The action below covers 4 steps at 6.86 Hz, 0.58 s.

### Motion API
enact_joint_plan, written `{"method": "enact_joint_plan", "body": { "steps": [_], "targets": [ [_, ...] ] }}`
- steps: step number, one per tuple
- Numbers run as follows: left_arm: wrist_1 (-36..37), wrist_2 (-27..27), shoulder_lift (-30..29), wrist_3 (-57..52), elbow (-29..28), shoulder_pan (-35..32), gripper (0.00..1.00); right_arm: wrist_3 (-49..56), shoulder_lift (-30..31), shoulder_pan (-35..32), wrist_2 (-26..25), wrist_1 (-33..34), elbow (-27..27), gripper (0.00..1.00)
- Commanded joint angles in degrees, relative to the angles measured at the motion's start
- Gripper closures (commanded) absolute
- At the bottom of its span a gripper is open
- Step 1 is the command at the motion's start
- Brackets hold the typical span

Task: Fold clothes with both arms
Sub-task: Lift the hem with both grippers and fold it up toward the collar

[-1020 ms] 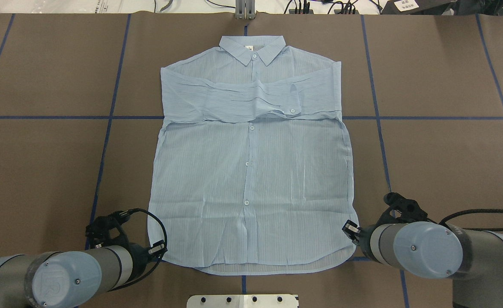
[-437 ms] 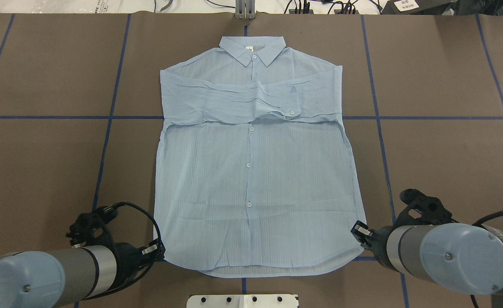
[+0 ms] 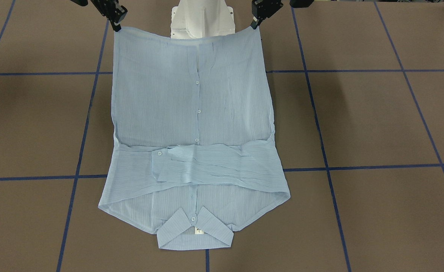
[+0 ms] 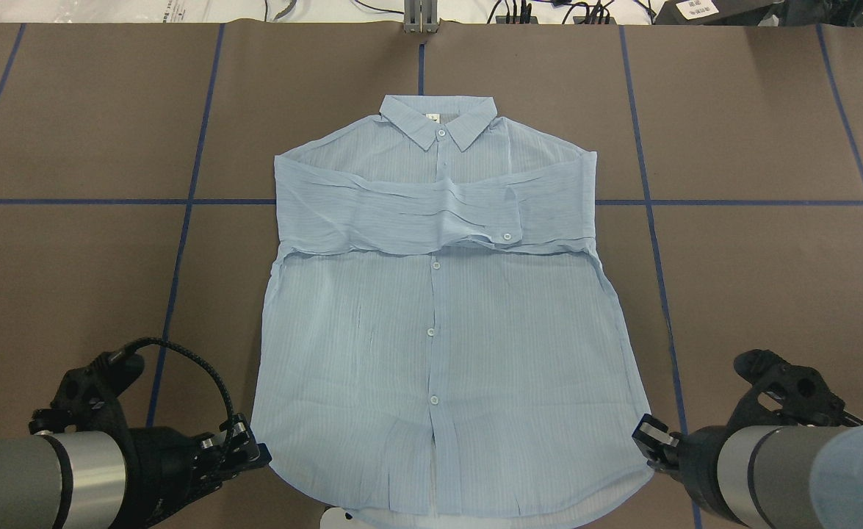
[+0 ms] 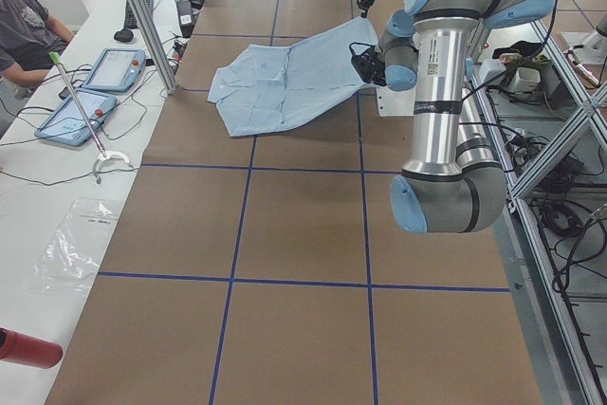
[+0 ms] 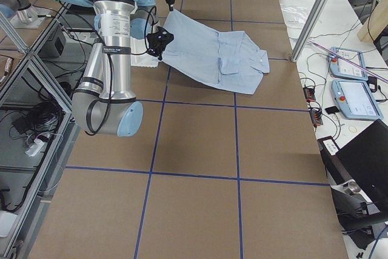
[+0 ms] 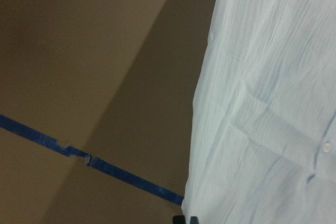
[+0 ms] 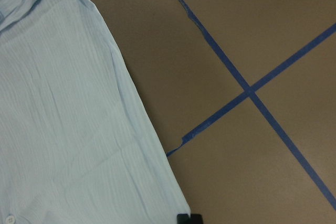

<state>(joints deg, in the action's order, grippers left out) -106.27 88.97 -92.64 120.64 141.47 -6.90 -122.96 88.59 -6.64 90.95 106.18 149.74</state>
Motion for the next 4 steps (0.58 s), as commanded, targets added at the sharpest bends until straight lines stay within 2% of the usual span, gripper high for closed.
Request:
{"method": "enact_joint_plan", "body": {
  "steps": [1, 4],
  "targets": [
    [0.3, 0.2, 0.1, 1.4, 2.7, 0.4, 1.0, -0.5, -0.1, 0.9, 0.3, 4.1, 4.7, 1.0],
    [1.9, 0.2, 0.1, 5.1, 7.8, 2.9, 1.0, -0.6, -0.2, 0.2, 3.4, 4.2, 7.0, 1.0]
  ]
}}
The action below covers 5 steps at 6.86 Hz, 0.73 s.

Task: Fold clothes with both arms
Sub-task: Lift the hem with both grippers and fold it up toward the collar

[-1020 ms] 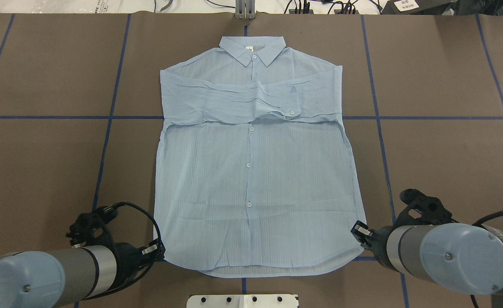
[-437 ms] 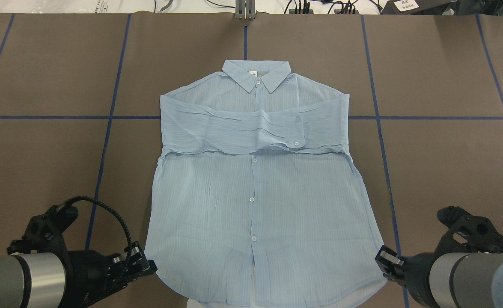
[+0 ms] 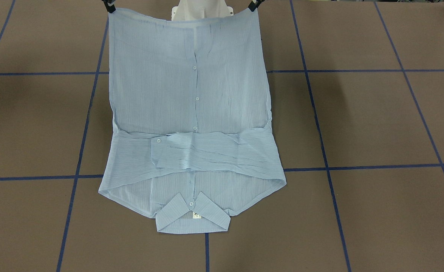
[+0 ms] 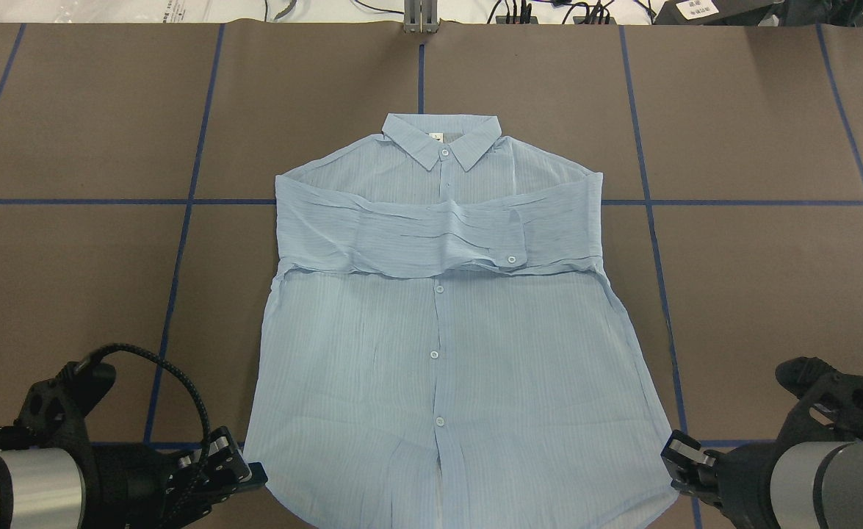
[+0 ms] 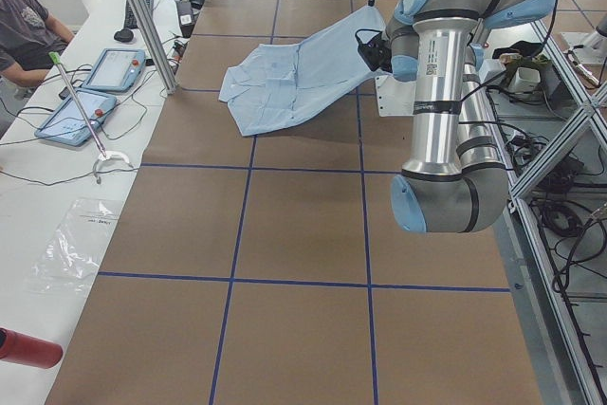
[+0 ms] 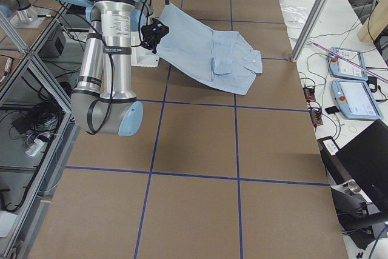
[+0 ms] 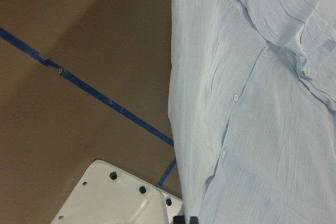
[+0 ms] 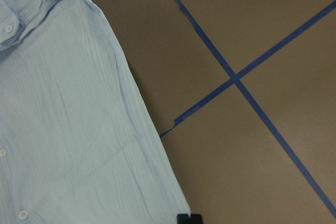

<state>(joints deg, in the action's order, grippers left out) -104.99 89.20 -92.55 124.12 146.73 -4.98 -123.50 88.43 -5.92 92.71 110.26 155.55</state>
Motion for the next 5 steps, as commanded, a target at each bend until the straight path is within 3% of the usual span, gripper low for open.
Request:
{"method": "enact_joint_plan", "body": {
  "steps": [1, 3, 4, 5],
  "targets": [
    [0.7, -0.1, -0.1, 2.6, 5.0, 0.4, 1.0, 0.0, -0.2, -4.1, 3.0, 0.0, 2.2, 1.0],
    [1.1, 0.2, -3.1, 0.2, 4.8, -7.9, 1.0, 1.0, -6.0, -21.5, 9.3, 0.2, 1.3, 1.0],
    [1.1, 3.1, -5.8, -7.3, 1.4, -13.3, 1.0, 3.0, -10.0, -29.7, 12.6, 0.2, -2.8, 1.0],
    [1.1, 4.4, -6.1, -11.1, -2.4, -18.0, 1.0, 5.7, -14.9, -33.1, 13.2, 0.2, -9.7, 1.0]
  ]
}}
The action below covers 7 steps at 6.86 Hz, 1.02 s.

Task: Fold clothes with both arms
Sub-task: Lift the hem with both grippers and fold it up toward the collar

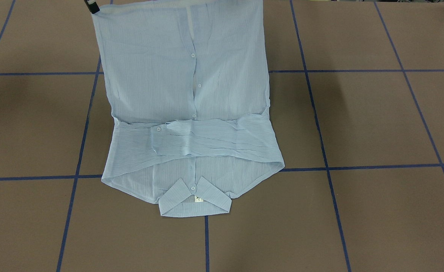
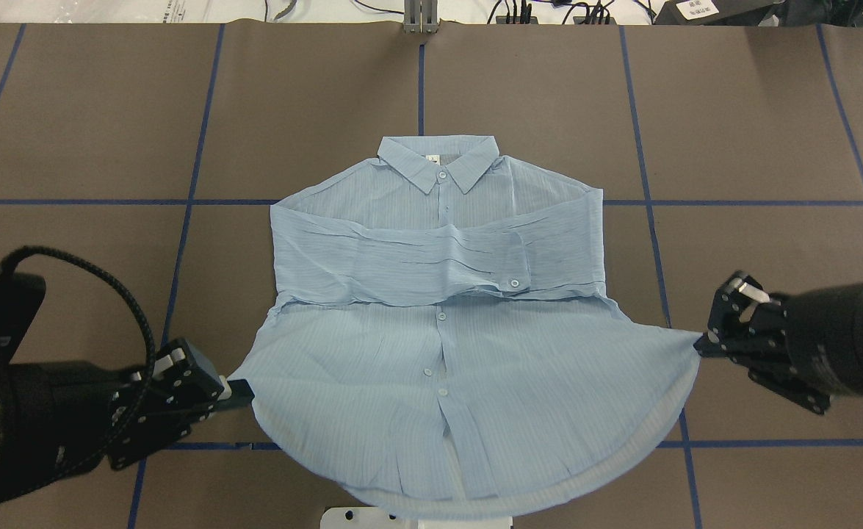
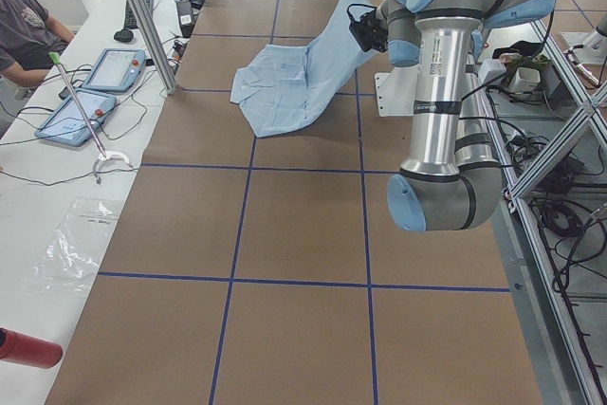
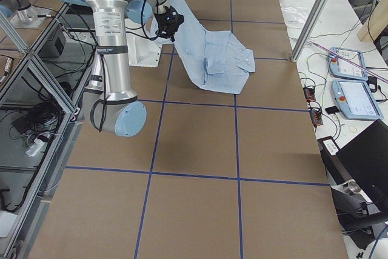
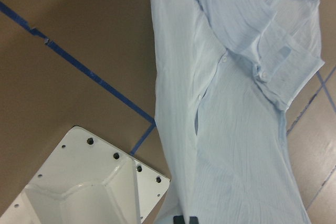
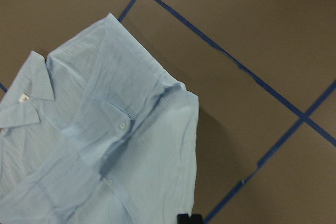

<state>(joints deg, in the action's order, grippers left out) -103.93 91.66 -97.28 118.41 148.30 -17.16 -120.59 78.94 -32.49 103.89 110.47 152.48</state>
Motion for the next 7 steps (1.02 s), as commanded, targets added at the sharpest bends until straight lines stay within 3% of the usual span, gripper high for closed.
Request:
{"method": "enact_joint_plan", "body": {
  "steps": [1, 3, 5, 6, 7],
  "targets": [
    [-0.1, 1.9, -2.2, -9.9, -8.1, -8.8, 1.0, 4.2, -8.9, -7.5, 1.8, -0.1, -13.7, 1.0],
    [-0.8, 1.7, -8.8, -13.9, -20.4, -13.4, 1.0, 11.9, -11.7, -10.0, 1.4, -1.6, -23.2, 1.0],
    [-1.1, 1.6, -13.8, -17.0, -28.6, -17.3, 1.0, 12.2, -14.1, -10.6, 1.3, -10.4, -35.4, 1.0],
    [-4.0, 1.6, -14.9, -18.3, -33.7, -18.5, 1.0, 12.1, -14.1, -10.7, 1.2, -15.1, -40.1, 1.0],
    [-11.7, 1.3, -16.6, -18.7, -42.6, -19.2, 1.0, 12.1, -15.8, -10.8, 1.1, -20.2, -46.8, 1.0]
  ]
}}
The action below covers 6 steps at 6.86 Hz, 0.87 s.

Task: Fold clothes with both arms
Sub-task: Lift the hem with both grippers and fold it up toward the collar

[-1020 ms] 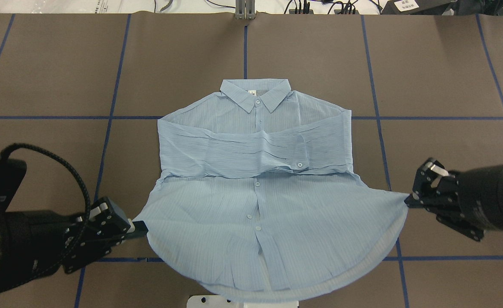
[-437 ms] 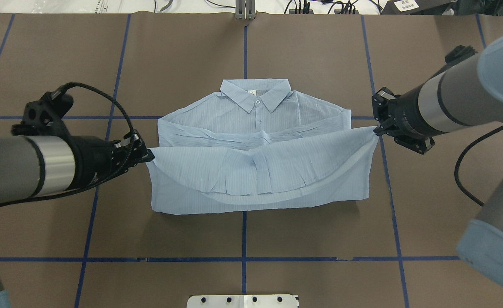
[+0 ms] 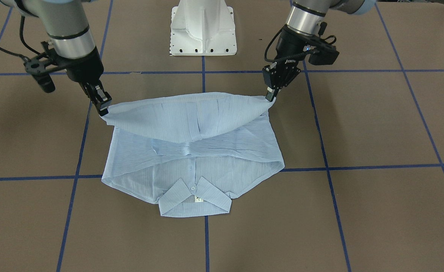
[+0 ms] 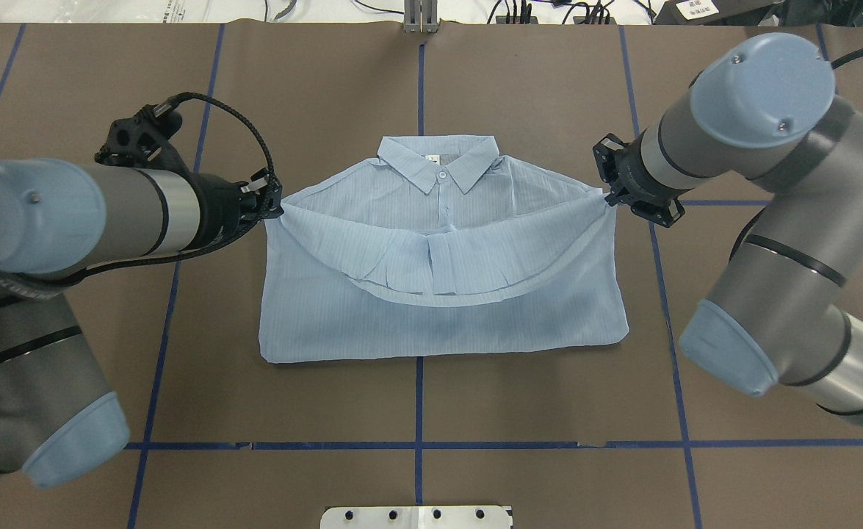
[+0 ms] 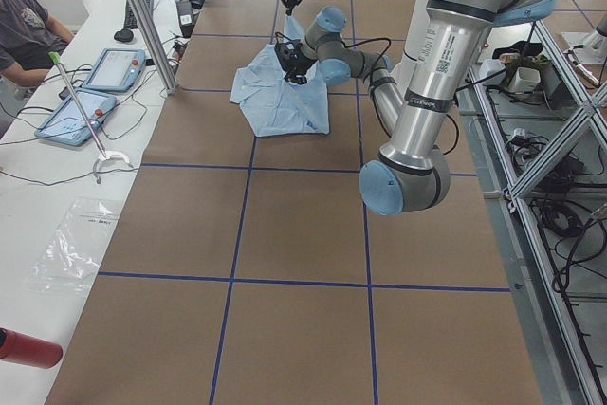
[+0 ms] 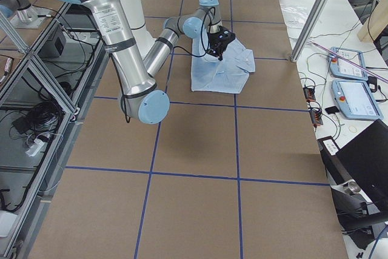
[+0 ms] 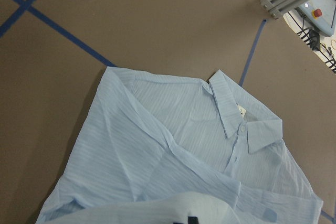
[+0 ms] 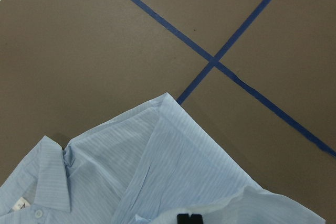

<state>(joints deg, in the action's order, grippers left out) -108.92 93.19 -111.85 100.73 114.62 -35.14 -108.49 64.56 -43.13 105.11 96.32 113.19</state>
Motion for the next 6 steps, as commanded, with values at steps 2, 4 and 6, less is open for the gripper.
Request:
{"method": "enact_joint_plan", "body": {
  "steps": [2, 4, 6],
  "targets": [
    [-19.2, -1.0, -5.2, -1.1, -24.7, -2.7, 1.0, 0.2, -3.6, -0.2, -3.2, -12.6, -17.8, 1.0],
    [-21.2, -4.8, -7.1, -3.3, -31.4, -3.0, 1.0, 1.3, -4.3, -0.2, -5.4, -17.3, -24.1, 1.0],
    [-24.6, -6.0, -8.3, -3.9, -35.3, -3.0, 1.0, 3.1, -5.5, -0.6, -7.4, -18.5, -26.6, 1.0]
  ]
}}
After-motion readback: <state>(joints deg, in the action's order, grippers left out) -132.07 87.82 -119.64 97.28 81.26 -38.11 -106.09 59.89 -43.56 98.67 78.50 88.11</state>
